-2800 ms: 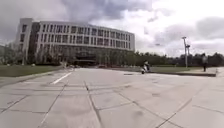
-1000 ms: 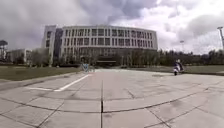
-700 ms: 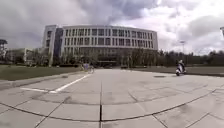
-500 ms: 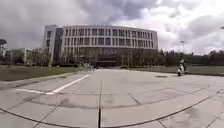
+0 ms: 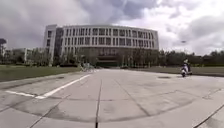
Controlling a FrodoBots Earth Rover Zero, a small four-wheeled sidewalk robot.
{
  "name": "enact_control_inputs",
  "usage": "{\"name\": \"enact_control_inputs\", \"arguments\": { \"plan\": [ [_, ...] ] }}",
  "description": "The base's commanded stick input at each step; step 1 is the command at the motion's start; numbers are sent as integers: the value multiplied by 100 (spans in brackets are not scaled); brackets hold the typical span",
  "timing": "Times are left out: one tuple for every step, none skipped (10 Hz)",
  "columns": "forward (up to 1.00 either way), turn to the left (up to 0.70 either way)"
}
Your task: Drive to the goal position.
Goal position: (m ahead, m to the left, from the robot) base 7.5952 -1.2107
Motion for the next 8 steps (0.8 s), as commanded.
{"name": "enact_control_inputs", "arguments": {
  "plan": [
    [70,-24],
    [70,0],
    [70,0],
    [70,0],
    [70,0],
    [70,0],
    [70,0],
    [70,0]
  ]
}}
